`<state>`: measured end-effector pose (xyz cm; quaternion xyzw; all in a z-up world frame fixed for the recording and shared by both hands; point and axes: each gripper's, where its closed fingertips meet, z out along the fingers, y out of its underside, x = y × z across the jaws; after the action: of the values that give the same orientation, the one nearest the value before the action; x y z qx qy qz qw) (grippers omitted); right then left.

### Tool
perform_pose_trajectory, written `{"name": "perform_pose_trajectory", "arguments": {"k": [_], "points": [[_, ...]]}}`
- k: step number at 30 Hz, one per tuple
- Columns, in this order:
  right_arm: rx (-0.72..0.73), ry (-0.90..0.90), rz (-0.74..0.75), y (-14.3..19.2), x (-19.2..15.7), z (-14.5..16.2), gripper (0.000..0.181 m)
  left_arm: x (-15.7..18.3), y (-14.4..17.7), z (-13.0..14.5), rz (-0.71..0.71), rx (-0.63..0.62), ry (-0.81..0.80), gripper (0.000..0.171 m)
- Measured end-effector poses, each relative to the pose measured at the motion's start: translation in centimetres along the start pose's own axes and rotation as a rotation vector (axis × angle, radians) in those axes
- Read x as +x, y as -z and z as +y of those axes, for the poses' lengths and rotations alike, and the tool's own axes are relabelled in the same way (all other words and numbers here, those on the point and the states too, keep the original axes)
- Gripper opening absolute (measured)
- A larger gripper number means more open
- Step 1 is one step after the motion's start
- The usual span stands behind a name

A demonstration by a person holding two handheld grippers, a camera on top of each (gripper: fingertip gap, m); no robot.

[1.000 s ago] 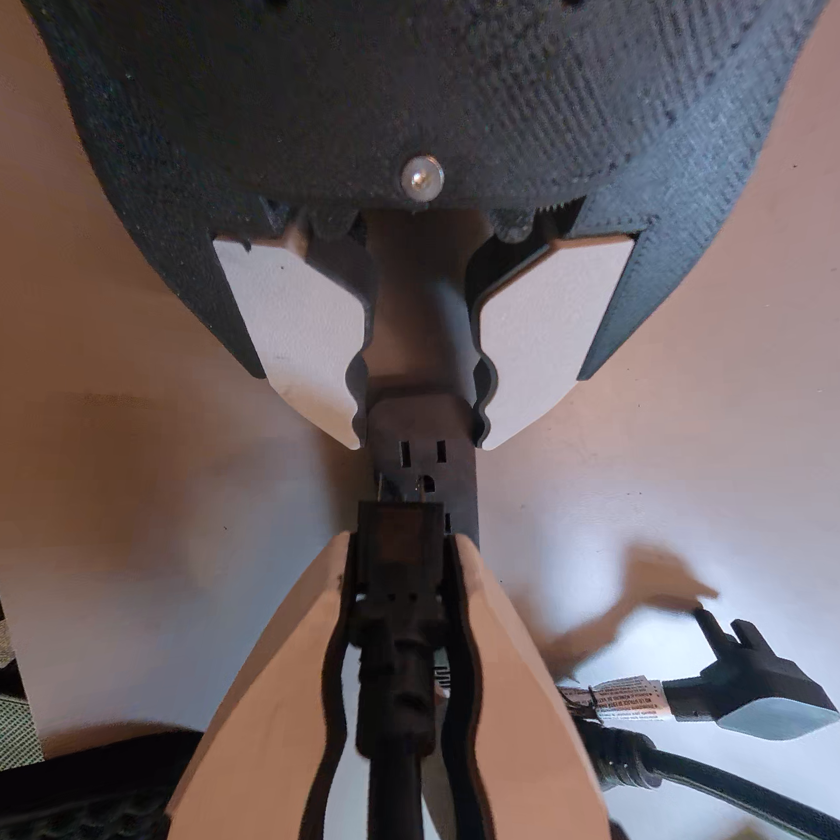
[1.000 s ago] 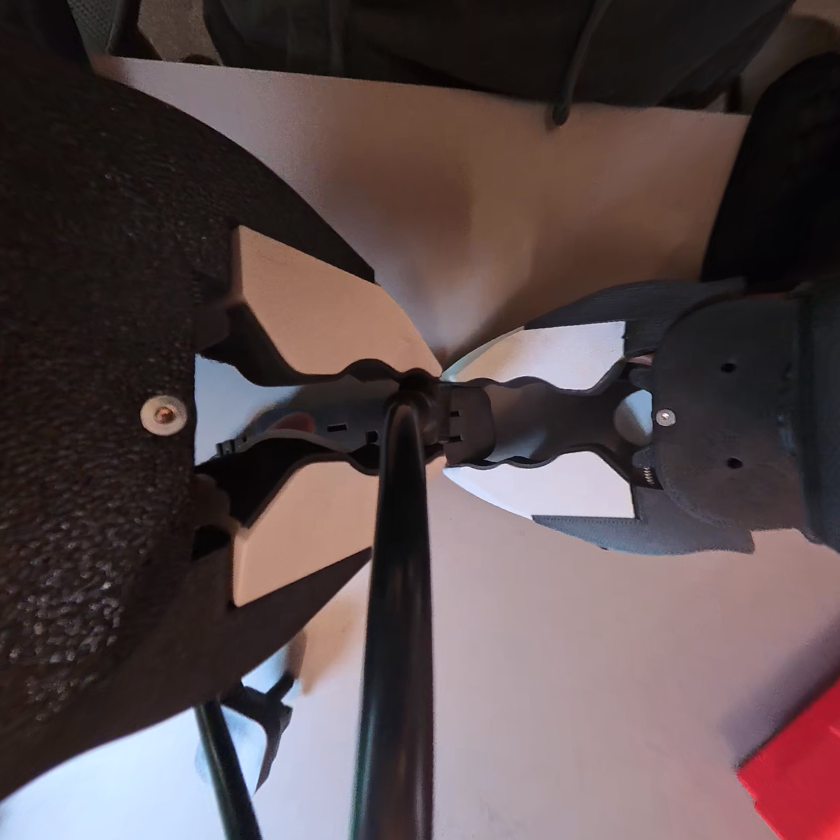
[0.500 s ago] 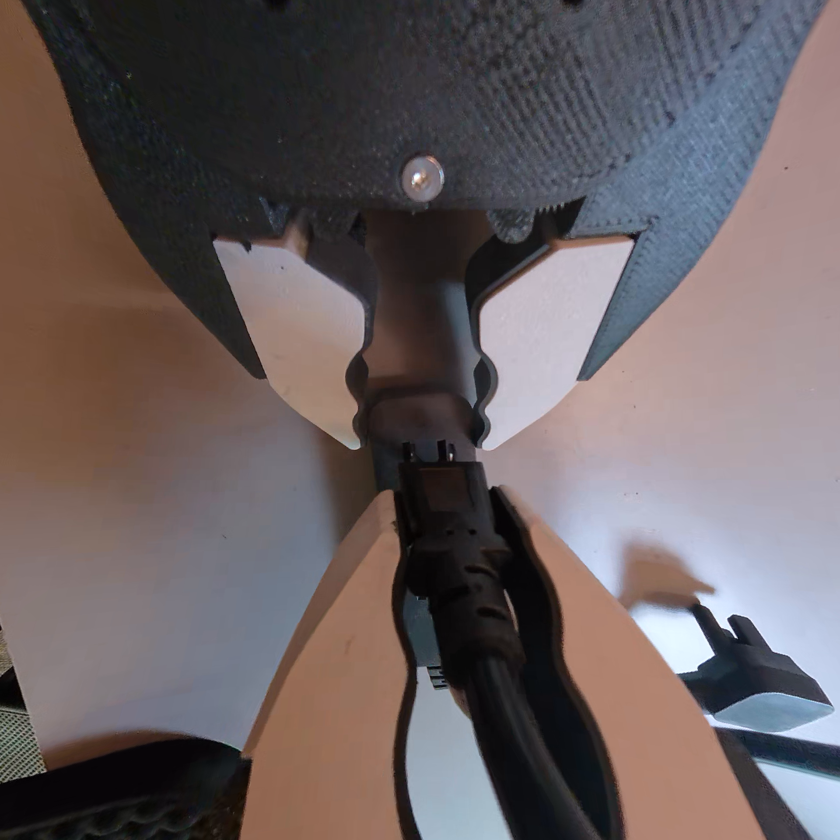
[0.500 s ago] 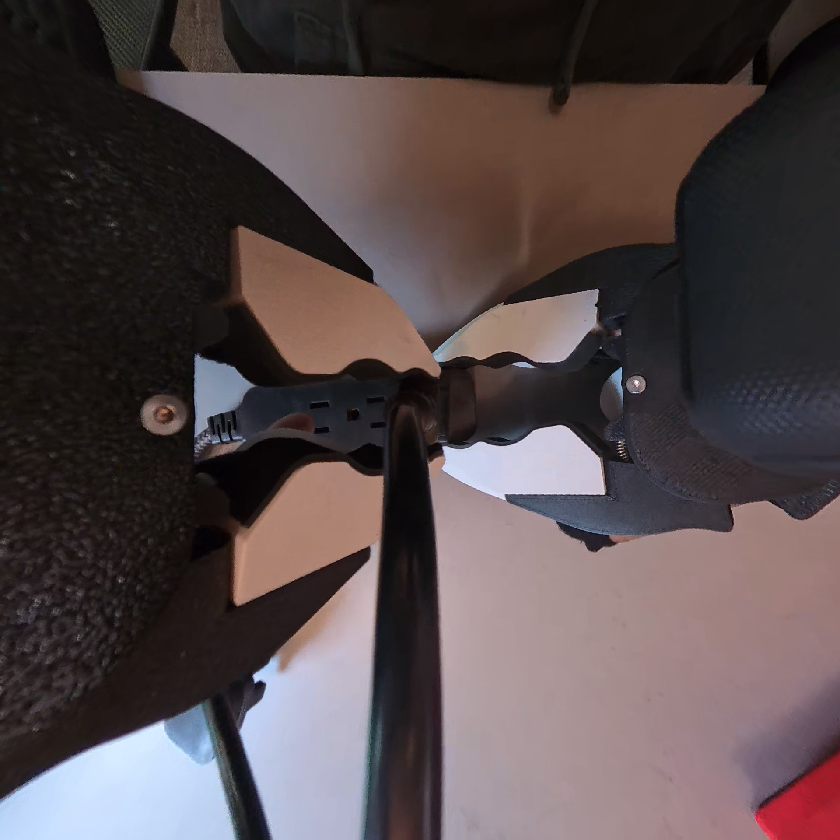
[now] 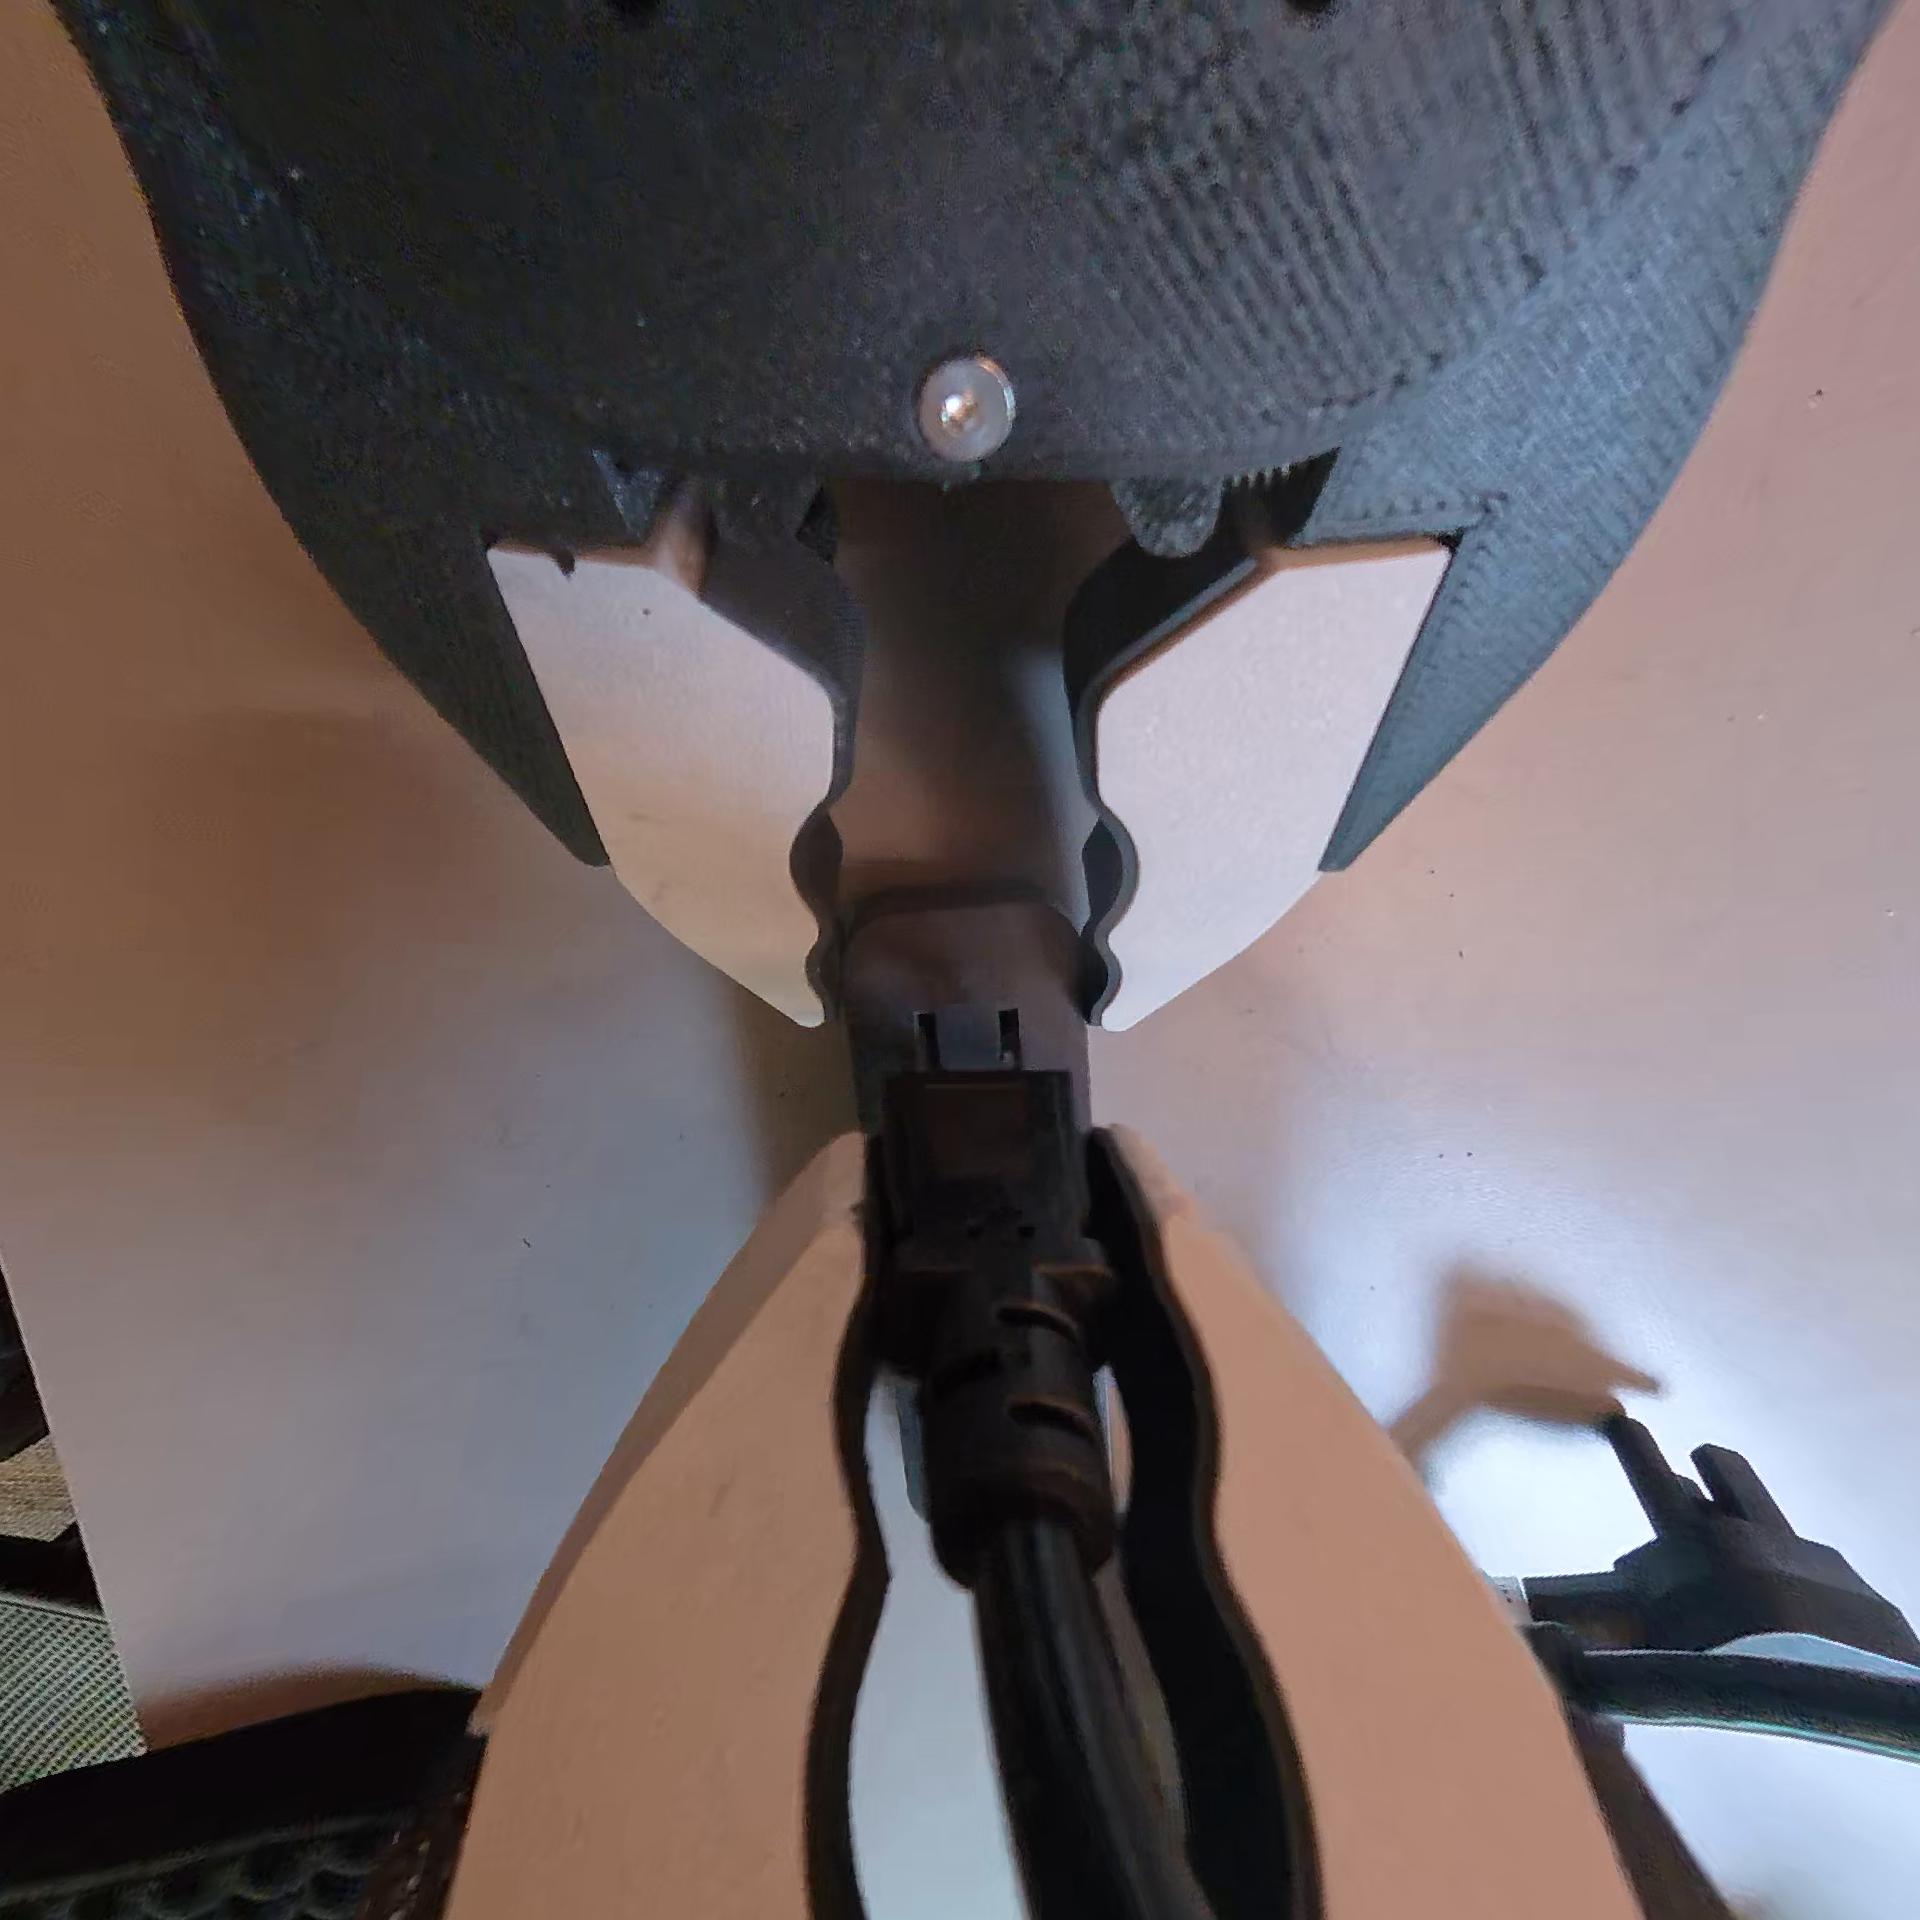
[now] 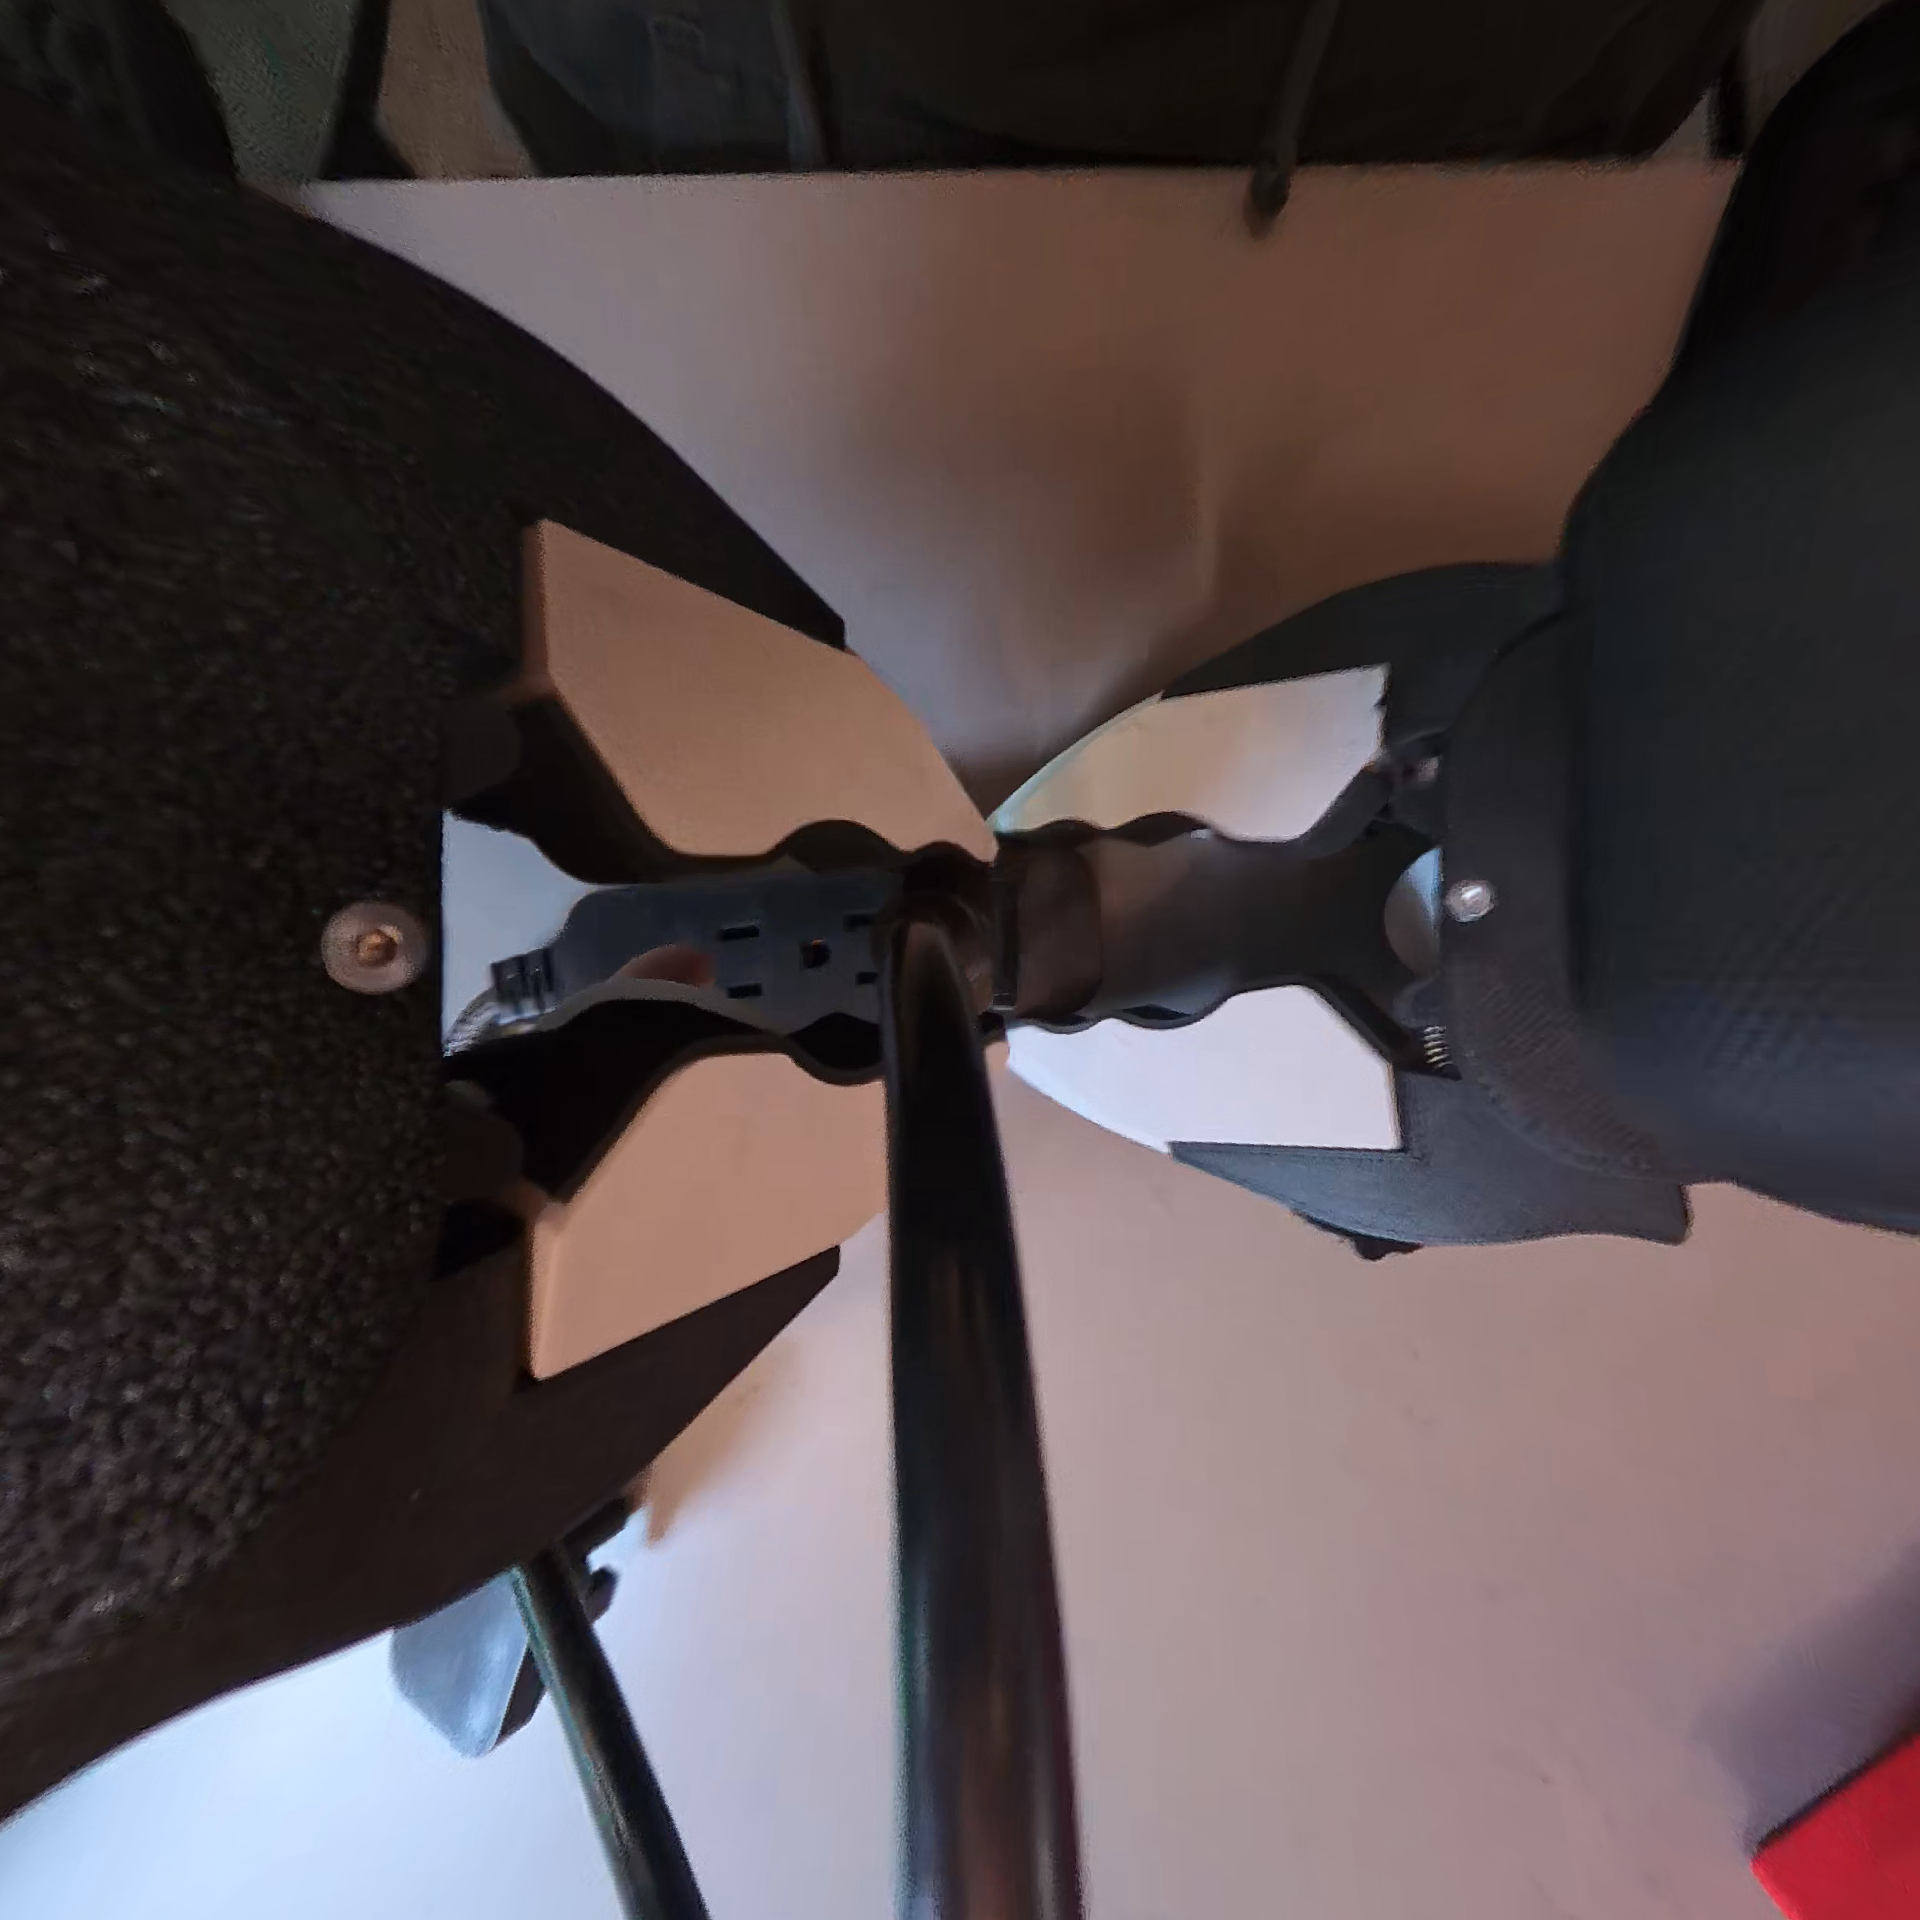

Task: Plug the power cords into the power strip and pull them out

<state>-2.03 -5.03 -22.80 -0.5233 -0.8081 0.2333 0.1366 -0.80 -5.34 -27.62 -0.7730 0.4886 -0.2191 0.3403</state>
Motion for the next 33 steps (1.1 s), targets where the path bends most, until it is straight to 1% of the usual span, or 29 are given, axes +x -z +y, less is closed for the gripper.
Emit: {"name": "perform_pose_trajectory", "arguments": {"k": [1,6,8,9,10,13,18,21,22,23,25,26,28,30,33], "points": [[-0.041,0.021,-0.007,-0.4,-0.1,0.6,0.029,0.0,0.0,0.0,0.001,0.001,0.002,0.044],[-0.051,0.032,-0.012,-0.7,-0.2,0.3,0.028,-0.1,0.3,0.2,-0.002,0.001,0.002,0.044],[-0.081,0.054,0.004,-0.9,-0.2,0.4,0.028,-0.1,0.5,0.4,0.003,0.004,0.006,0.044],[-0.112,0.068,0.012,-1.2,-0.3,0.8,0.031,0.0,0.5,0.3,0.011,0.005,0.012,0.043],[-0.097,0.074,0.014,-1.2,-0.4,0.4,0.026,0.0,0.5,0.3,0.015,0.003,0.015,0.042],[-0.091,0.036,0.012,-1.3,-0.3,0.5,0.029,0.0,0.5,0.4,0.015,-0.001,0.013,0.042],[-0.086,0.040,0.014,-1.4,-0.3,0.5,0.029,0.0,0.5,0.4,0.021,-0.001,0.020,0.042],[-0.032,0.001,0.019,-1.5,-0.2,0.2,0.029,0.0,0.5,0.3,0.022,0.006,0.029,0.042],[-0.013,-0.030,0.014,-1.6,-0.3,0.2,0.035,0.0,0.5,0.3,0.021,0.006,0.029,0.042],[0.004,-0.058,0.003,-1.7,-0.4,0.1,0.048,0.0,0.5,0.3,0.020,0.006,0.028,0.042],[0.040,-0.078,0.011,-1.5,-0.4,-0.2,0.057,0.1,0.5,0.3,0.019,0.005,0.027,0.042],[0.059,-0.075,0.018,-1.2,-0.3,-0.5,0.058,0.0,0.5,0.3,0.019,0.005,0.028,0.042],[0.078,-0.076,0.018,-0.5,-0.5,-0.9,0.056,0.0,0.5,0.3,0.021,0.005,0.031,0.042],[0.066,-0.067,0.019,0.0,-0.5,-1.0,0.051,0.1,0.5,0.3,0.023,0.004,0.033,0.042],[0.044,-0.045,0.035,0.3,-0.4,-1.0,0.033,0.1,0.5,0.3,0.022,0.004,0.032,0.042]]}}
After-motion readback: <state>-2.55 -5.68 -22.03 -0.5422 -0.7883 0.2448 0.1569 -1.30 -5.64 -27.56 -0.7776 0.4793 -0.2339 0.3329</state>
